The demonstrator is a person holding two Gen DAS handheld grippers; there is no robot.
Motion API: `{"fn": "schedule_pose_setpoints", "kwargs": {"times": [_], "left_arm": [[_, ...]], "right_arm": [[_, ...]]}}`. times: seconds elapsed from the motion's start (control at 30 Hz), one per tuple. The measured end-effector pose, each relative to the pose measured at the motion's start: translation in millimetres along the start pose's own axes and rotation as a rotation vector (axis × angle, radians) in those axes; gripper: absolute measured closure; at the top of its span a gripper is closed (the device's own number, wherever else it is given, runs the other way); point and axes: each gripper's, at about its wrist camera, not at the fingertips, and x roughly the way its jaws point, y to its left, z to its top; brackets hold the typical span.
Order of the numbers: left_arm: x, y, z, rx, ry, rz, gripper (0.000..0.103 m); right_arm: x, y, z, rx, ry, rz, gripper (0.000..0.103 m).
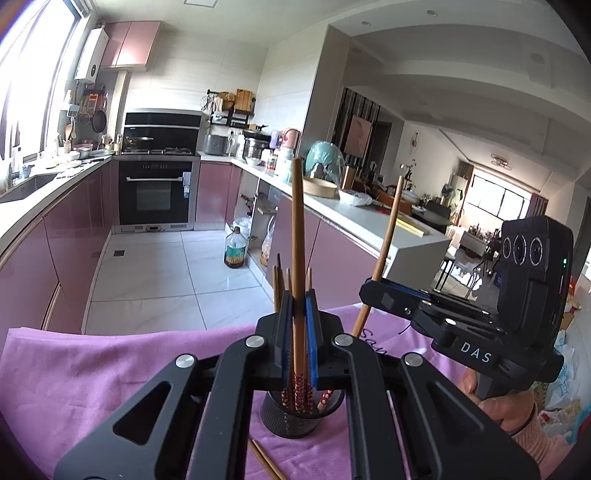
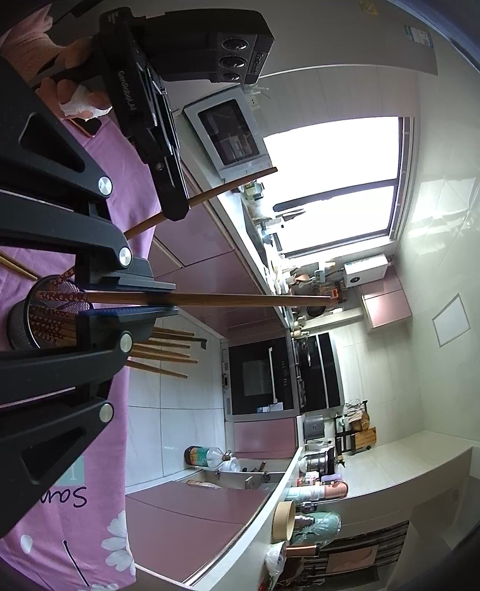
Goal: Organize utensils
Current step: 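Lower both held chopsticks into the mesh cup from above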
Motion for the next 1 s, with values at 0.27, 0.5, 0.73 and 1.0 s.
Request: {"fn": "schedule_pose_setpoints", "kwargs": {"times": [0.27,0.5,0.73,1.0], "left_arm": [[12,0,-8,0.012,0.060,0.007,0.096],[21,2,-17,0.038,0.121,0.017,0.096],[32,3,-24,0.066,0.193,0.021,0.096],[61,16,-25,0.052,0.260,0.027,0.095]], "right_arm": [[22,-4,-4,0.020,0.047,-0.026,0.097],[36,-13,-14,0.045,0.104,-0.037,0.097],[50,-17,-25,0.050,0.172,-0.046,0.097],[61,-23,-34,0.065,0.213,-0.066,0.097]]}}
